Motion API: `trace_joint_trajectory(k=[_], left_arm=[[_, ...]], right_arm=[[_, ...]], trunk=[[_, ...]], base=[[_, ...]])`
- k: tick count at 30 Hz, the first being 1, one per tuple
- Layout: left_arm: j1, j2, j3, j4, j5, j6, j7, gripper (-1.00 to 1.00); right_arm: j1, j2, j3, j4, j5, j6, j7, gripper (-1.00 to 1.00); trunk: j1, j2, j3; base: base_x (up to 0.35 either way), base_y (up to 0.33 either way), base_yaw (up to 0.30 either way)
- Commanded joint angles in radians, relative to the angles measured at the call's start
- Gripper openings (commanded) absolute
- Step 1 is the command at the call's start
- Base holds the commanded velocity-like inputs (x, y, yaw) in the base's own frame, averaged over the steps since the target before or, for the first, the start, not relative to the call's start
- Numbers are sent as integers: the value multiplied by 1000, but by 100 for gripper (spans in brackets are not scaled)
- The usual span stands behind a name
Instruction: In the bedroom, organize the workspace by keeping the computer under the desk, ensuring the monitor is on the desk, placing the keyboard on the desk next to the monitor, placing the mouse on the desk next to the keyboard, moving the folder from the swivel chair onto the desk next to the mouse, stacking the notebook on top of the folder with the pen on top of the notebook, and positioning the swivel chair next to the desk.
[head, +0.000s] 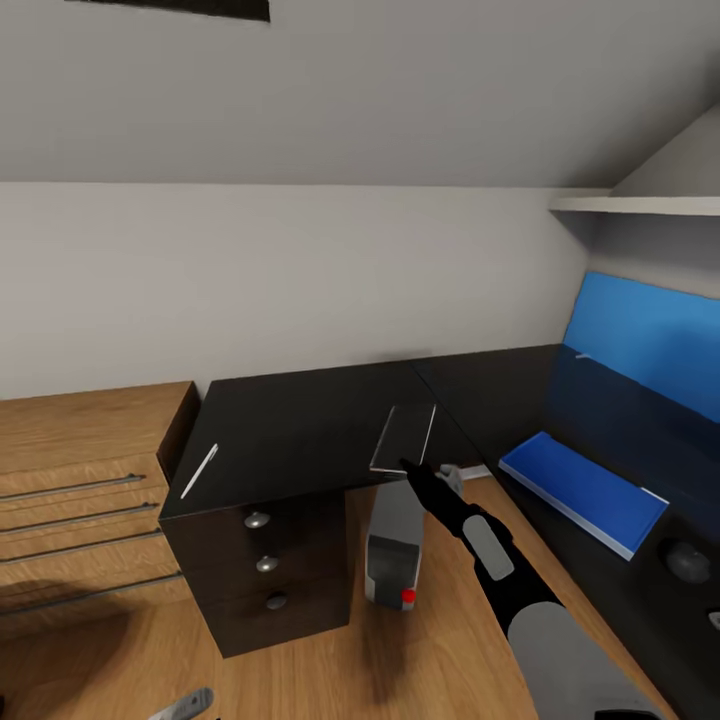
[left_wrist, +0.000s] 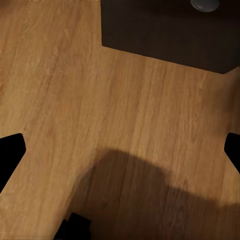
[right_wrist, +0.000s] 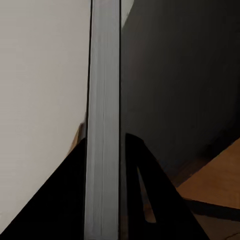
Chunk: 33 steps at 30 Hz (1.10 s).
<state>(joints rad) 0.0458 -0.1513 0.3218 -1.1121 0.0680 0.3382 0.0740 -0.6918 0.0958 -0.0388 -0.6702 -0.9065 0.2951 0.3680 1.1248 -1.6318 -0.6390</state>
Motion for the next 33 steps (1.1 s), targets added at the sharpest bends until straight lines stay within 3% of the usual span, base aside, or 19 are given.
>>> trace_joint_trajectory(k=[1, 9, 17, 21, 26, 33], left_arm=[[0, -1, 0, -2, 7, 5, 4, 100], [0, -1, 0, -2, 7, 5, 3, 100], [0, -1, 0, -2, 8, 5, -3, 100], [0, -1, 0, -2, 9, 5, -3, 100], [0, -1, 0, -4, 10, 4, -4, 100], [0, -2, -4, -10, 10, -57, -4, 100]], right_arm=[[0, 1, -4, -4, -9, 10, 4, -100], [18, -7, -8, -71, -15, 14, 2, -100], [32, -36, -14, -139, -92, 88, -13, -100], [35, -47, -16, -148, -103, 95, -15, -100], [36, -54, -72, -153, -131, 102, -15, -100], [37, -74, -97, -154, -174, 105, -15, -100]], trunk=[[-4, 7, 2], [-35, 63, 27], [-35, 63, 27], [-35, 63, 27], [-35, 63, 27], [-35, 63, 27]], base=[[0, 0, 0], [0, 0, 0], [0, 0, 0], [0, 0, 0], [0, 0, 0], [0, 0, -76]])
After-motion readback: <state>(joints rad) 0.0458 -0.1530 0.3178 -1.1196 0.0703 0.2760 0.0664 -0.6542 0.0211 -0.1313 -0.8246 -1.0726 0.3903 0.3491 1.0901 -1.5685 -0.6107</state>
